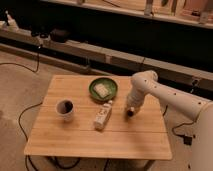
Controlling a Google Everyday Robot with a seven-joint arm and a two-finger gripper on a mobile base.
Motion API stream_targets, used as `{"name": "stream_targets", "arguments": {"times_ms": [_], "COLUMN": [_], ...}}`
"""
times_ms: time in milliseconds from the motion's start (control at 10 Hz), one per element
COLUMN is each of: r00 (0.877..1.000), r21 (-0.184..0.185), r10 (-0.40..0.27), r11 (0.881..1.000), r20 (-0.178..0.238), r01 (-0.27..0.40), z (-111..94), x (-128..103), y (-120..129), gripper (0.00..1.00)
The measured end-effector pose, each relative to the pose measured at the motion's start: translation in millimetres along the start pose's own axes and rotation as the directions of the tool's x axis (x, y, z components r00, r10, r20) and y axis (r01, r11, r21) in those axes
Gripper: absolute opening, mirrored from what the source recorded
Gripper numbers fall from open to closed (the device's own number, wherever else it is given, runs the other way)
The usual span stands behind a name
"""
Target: Drag the pepper across the table
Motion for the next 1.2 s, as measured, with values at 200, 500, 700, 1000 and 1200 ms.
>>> {"name": "stream_targets", "arguments": {"times_ms": [200,500,700,1000,1200], "r00": [0.993,0.967,0.950,0.915,0.888], "r21": [0.007,0.024,0.018,0.001,0.007], "r10": [-0.104,-0.207,-0.260,-0.357,-0.418], "r11": [0.995,0.978,0.965,0.932,0.905], "r20": [0.063,0.151,0.170,0.187,0.193], "r01": [0.104,0.206,0.261,0.363,0.425], "z": [8,19,24,29,30], "x": [-31,-61,-68,-83,-93], "y": [-16,-25,-27,-32,-40], "gripper": [0.43,0.43,0.43,0.43,0.46]}}
